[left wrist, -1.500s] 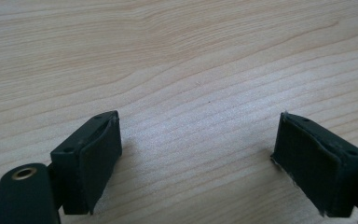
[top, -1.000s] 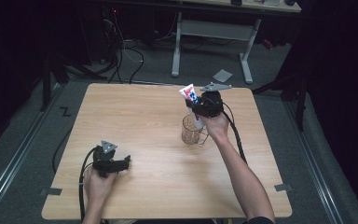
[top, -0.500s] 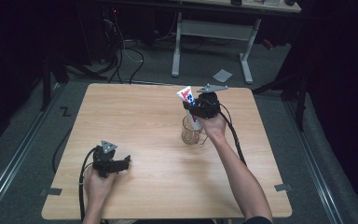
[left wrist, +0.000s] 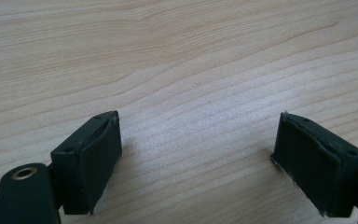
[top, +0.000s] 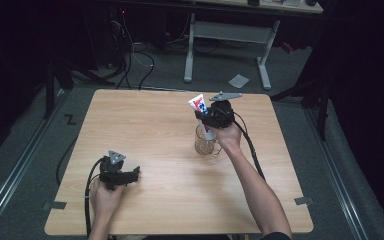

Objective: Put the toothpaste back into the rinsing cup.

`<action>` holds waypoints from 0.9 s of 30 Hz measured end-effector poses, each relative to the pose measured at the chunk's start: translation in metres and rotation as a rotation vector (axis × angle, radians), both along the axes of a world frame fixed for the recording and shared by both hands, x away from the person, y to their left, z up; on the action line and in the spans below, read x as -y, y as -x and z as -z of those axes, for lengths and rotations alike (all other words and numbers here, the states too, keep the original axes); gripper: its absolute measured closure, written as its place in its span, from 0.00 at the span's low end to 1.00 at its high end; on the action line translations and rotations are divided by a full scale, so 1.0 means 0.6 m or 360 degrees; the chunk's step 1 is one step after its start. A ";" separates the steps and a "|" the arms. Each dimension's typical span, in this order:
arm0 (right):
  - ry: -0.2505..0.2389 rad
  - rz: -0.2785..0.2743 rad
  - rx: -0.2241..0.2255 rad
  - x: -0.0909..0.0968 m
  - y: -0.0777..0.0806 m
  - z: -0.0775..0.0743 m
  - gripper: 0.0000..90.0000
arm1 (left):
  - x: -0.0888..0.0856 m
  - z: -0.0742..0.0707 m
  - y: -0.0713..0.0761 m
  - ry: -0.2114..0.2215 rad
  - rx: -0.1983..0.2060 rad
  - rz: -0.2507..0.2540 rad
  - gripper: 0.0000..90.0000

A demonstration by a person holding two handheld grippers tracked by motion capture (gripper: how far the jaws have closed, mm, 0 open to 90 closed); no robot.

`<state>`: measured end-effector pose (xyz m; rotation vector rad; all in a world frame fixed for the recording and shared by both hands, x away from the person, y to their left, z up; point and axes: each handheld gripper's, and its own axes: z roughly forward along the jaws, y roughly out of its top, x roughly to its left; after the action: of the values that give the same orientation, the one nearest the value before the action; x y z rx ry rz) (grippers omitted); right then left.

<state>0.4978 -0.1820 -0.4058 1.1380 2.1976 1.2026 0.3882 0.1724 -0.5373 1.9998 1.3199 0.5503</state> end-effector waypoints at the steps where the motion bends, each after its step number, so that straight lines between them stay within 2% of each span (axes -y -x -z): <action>1: -0.0005 0.0000 -0.0002 0.000 0.001 0.001 0.70 | 0.000 0.000 0.000 0.0000 0.0000 0.0000 0.17; 10: -0.0015 0.0003 -0.0010 0.005 0.005 0.006 0.70 | 0.000 0.000 0.000 0.0000 0.0000 0.0000 0.17; 27: 0.0027 -0.0014 -0.0019 0.008 0.015 0.009 0.69 | 0.000 0.000 0.000 0.0001 0.0001 -0.0001 0.17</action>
<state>0.4891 -0.1869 -0.4110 1.1327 2.2198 1.1812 0.3882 0.1723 -0.5374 1.9982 1.3201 0.5507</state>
